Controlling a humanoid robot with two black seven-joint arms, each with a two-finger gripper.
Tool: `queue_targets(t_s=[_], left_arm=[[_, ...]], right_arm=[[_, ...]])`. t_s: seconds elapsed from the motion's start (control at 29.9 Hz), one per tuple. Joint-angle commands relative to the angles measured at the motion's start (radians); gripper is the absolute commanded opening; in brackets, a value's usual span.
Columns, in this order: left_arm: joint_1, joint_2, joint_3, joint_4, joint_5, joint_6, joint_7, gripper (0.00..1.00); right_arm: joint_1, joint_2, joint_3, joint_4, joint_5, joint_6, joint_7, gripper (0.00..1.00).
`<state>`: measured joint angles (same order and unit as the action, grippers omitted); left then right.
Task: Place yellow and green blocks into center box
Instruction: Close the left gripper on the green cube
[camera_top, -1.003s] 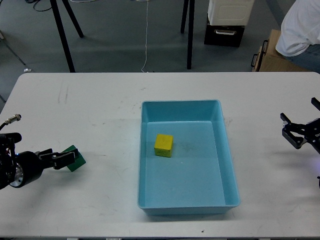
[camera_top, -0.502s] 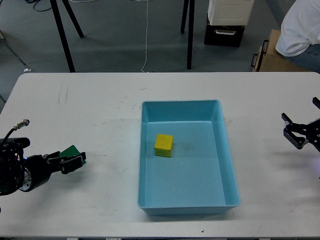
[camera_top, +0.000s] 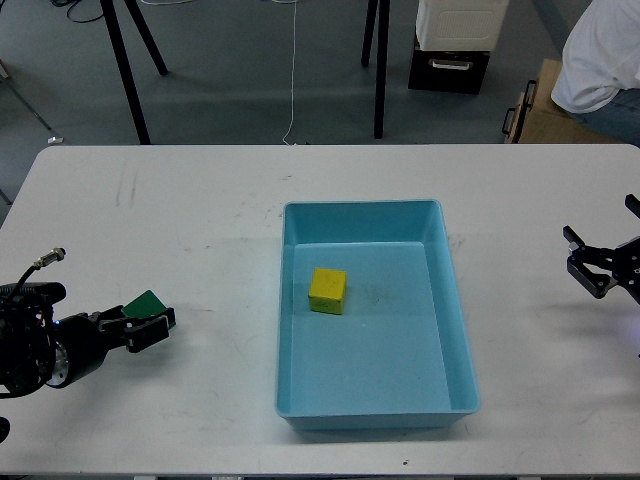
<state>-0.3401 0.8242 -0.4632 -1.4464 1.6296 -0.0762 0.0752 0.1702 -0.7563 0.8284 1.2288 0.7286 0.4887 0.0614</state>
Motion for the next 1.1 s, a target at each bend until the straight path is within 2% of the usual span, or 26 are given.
queue_targets(t_s=[0.0, 0.17, 0.4, 0.7, 0.9, 1.07], left_arm=[[0.001, -0.011, 0.001, 0.006, -0.002, 0.030, 0.000, 0.99], [0.004, -0.025, 0.003, 0.030, 0.001, 0.062, -0.002, 0.96], [0.001, -0.023, 0.046, 0.034, 0.026, 0.070, -0.023, 0.72], [0.001, -0.025, 0.049, 0.037, 0.030, 0.075, -0.023, 0.73], [0.003, -0.025, 0.049, 0.041, 0.030, 0.075, -0.023, 0.65], [0.006, -0.025, 0.049, 0.040, 0.035, 0.075, -0.023, 0.63]], right_arm=[[0.000, 0.000, 0.000, 0.000, 0.000, 0.000, 0.000, 0.97], [0.000, -0.001, 0.000, 0.000, 0.000, 0.000, 0.000, 0.97], [0.000, -0.001, 0.000, 0.001, 0.000, 0.000, 0.000, 0.97], [0.000, -0.008, 0.000, 0.001, 0.000, 0.000, -0.002, 0.97], [-0.001, -0.008, -0.003, 0.001, 0.000, 0.000, -0.002, 0.97], [0.000, -0.008, -0.005, 0.001, 0.000, 0.000, -0.002, 0.97]])
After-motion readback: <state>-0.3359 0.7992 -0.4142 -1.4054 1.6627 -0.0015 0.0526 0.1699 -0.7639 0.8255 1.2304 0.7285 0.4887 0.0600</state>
